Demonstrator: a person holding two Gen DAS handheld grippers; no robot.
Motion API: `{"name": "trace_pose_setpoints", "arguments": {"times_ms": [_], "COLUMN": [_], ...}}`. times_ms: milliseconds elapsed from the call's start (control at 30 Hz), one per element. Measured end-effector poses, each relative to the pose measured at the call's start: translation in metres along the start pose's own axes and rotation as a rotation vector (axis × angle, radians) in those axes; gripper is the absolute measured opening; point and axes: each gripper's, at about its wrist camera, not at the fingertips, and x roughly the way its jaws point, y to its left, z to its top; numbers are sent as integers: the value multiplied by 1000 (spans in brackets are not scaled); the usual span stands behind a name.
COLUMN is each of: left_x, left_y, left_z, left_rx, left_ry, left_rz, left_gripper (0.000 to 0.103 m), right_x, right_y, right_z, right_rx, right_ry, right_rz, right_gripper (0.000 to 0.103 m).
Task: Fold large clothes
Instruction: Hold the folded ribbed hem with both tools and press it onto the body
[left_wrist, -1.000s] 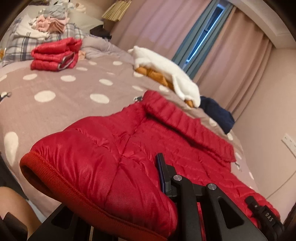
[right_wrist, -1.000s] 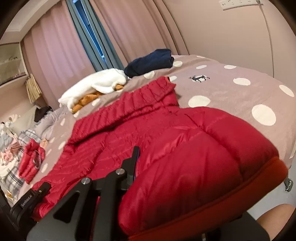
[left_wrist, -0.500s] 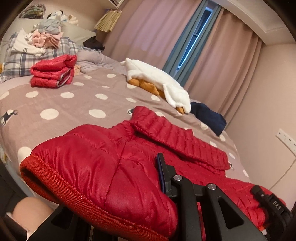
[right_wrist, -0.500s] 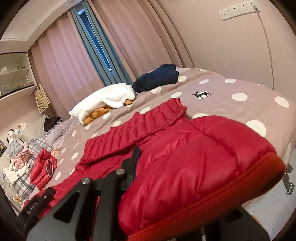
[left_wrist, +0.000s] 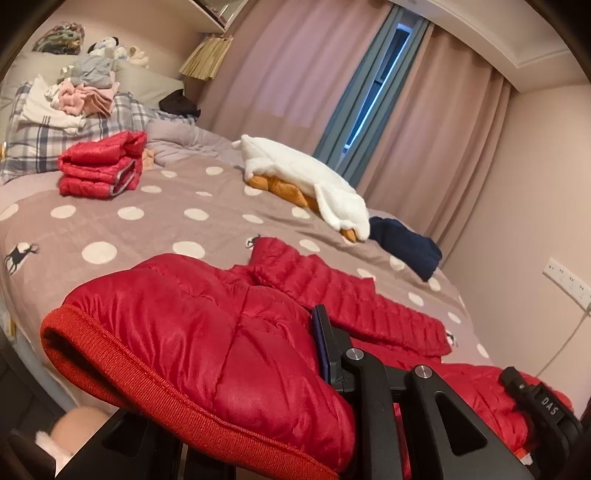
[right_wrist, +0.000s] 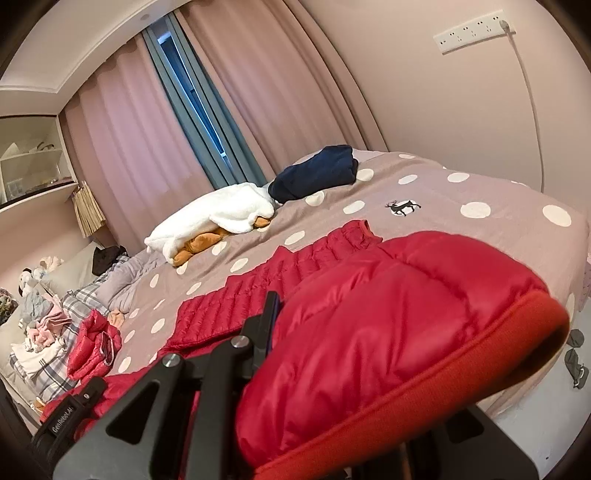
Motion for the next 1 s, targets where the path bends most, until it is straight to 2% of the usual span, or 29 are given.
{"name": "trace_pose_setpoints", "arguments": {"times_ms": [500,1000], "left_x": [-16,-30], "left_y": [-10,-11], "left_z": [18,26], "left_rx": [-14,-13], "left_ry": [-39,-39], "left_rz": [-52,-44], "left_gripper": [20,20], "right_x": [-17,-32], "right_y": [0,7], "right_z": [18,27], "right_rx": [-12,-40], "right_ry": [-32,-54], "right_rz": [28,73], "right_gripper": [16,17]}}
